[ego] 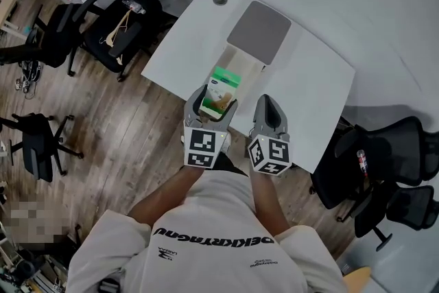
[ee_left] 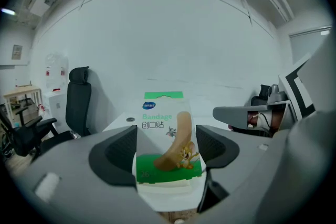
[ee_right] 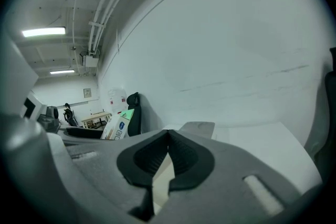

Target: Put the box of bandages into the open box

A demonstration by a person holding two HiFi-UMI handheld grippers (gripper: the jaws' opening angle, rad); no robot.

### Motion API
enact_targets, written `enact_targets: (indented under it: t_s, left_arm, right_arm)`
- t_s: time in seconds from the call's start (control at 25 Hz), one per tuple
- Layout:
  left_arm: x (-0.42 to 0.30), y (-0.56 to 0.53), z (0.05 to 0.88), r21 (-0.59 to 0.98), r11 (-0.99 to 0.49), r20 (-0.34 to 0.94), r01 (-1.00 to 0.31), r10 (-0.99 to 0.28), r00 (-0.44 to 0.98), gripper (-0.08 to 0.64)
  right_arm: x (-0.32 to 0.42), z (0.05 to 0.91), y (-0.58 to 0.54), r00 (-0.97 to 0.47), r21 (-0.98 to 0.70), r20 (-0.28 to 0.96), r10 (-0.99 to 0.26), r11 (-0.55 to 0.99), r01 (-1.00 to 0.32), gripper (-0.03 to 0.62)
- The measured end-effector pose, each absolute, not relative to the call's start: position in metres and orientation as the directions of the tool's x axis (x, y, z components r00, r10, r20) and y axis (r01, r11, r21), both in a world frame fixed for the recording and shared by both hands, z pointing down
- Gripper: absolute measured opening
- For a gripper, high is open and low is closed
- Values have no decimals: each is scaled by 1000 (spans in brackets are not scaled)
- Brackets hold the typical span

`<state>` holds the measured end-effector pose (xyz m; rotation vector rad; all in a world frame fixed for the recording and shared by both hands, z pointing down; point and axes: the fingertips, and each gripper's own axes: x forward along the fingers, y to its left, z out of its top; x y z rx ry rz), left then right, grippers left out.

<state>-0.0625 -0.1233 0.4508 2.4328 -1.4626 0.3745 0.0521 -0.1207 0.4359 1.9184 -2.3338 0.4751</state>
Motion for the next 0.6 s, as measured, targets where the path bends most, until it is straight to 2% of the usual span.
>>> enact_targets:
  t_s: [0.6]
  left_arm:
    - [-29, -162, 489, 118, -479, 436, -870, -762, 479, 360]
  right_arm:
    - [73, 477, -154, -212, -221, 324, -922, 144, -965, -2]
